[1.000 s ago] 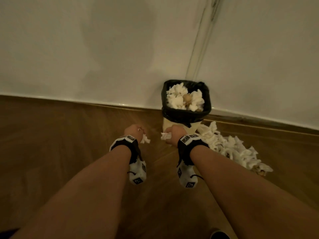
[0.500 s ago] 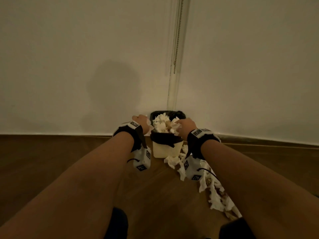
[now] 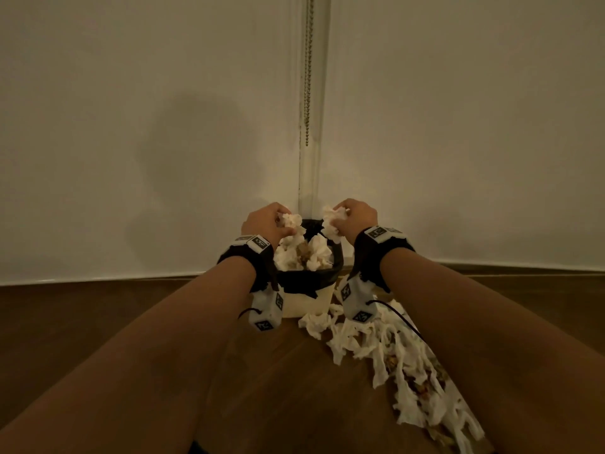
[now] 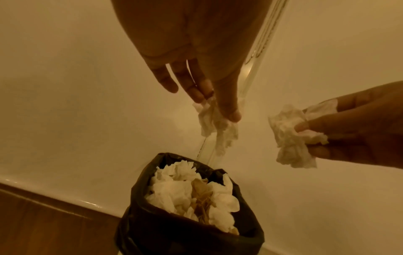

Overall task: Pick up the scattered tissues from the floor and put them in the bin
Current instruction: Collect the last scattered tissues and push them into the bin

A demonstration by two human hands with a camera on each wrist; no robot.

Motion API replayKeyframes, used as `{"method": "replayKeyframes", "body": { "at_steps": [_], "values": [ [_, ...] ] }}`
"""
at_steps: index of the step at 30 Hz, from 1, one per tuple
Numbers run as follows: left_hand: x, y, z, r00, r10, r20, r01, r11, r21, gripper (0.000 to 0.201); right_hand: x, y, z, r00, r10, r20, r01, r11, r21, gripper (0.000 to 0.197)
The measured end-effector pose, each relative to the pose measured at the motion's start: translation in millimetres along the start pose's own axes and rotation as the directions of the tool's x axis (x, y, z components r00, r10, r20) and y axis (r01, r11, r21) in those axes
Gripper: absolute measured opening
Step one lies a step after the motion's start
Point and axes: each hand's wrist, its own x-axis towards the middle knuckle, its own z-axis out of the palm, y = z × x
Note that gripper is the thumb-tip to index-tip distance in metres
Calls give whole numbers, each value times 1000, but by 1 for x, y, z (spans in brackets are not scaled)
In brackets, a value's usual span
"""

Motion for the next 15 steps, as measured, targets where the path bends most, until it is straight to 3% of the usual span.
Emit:
{"method": "replayKeyframes", "body": {
  "at_steps": [8, 11, 14, 15],
  "values": [
    [73, -36, 57, 999, 35, 30, -34, 998, -47, 36, 80, 27, 60, 992, 59, 108, -69, 993, 98, 29],
    [96, -52, 77, 997, 36, 61, -36, 999, -4, 35, 104, 39, 80, 989, 84, 121, -85, 996, 2, 27],
    [105, -60, 91, 992, 46, 116, -52, 997, 51, 35, 121, 43, 91, 979, 100, 175, -64, 977, -202, 18],
    [109, -63, 98, 989, 58, 135, -67, 996, 61, 35, 128, 46, 95, 973, 120, 199, -65, 963, -263, 23]
  ]
}}
